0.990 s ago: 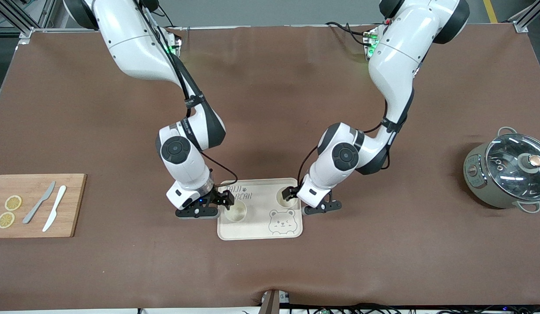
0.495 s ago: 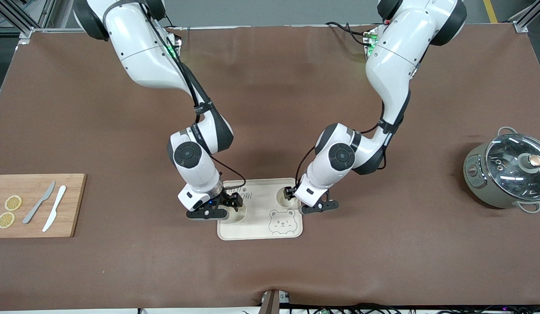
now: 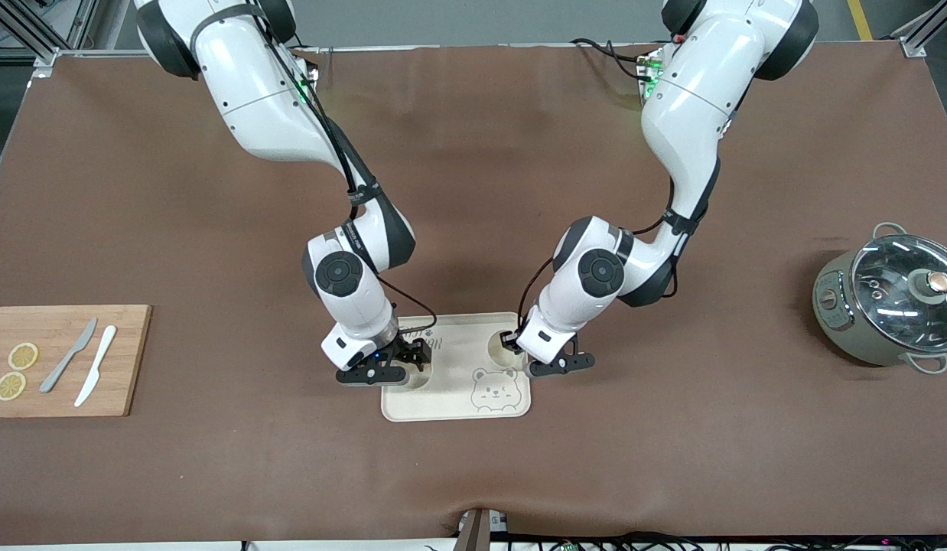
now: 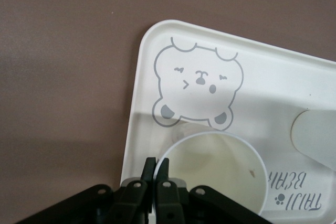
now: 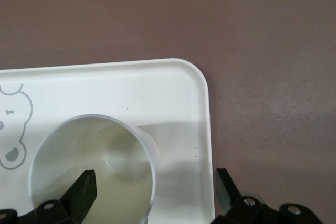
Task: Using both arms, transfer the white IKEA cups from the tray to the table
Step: 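Close the right gripper and the left gripper on the cups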
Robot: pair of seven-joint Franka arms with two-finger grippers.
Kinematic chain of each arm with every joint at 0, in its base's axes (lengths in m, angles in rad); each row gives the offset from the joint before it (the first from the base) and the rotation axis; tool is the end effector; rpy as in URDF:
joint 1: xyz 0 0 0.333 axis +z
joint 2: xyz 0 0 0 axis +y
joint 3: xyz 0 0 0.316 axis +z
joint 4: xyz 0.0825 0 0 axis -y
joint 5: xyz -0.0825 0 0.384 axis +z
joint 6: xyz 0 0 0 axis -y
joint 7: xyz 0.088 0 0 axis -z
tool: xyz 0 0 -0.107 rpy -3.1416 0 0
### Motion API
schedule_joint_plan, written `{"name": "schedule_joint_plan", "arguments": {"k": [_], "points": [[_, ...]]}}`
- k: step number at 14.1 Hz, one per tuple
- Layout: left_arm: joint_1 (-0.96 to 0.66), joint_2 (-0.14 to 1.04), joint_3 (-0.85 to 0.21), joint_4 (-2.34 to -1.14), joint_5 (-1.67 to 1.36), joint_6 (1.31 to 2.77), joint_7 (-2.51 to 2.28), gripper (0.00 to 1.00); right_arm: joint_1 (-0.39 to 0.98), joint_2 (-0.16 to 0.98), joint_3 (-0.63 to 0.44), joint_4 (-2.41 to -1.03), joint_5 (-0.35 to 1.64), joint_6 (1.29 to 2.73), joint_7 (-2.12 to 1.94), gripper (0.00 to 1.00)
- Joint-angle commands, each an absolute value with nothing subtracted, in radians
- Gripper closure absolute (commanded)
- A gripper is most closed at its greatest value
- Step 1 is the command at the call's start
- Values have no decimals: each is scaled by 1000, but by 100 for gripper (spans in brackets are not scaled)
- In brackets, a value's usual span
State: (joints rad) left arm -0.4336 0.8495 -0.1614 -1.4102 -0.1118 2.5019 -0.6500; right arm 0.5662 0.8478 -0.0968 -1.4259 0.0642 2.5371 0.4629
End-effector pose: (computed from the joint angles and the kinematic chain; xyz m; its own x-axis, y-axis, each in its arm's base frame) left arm 0.6386 -0.3982 0.2221 0.9753 0.2131 0.0583 0.1861 -0.9347 0.3029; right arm 0.6627 0.3533 0.2166 0.9689 -0.0113 0.2471 0.0131 -0.9952 -0.0971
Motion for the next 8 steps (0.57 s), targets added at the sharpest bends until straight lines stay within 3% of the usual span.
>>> {"name": "schedule_joint_plan", "arguments": {"k": [1, 5, 8], "points": [[-445, 856, -153, -1393, -129, 2513, -664, 100, 575, 864, -101, -1390, 81, 2534, 482, 21], [-433, 819, -149, -1385, -120, 2478, -663, 100, 575, 864, -91, -1382, 81, 2534, 491, 60], [-428, 778, -117, -1379, -112, 2346, -654, 100, 577, 862, -91, -1379, 81, 2534, 494, 87]]}}
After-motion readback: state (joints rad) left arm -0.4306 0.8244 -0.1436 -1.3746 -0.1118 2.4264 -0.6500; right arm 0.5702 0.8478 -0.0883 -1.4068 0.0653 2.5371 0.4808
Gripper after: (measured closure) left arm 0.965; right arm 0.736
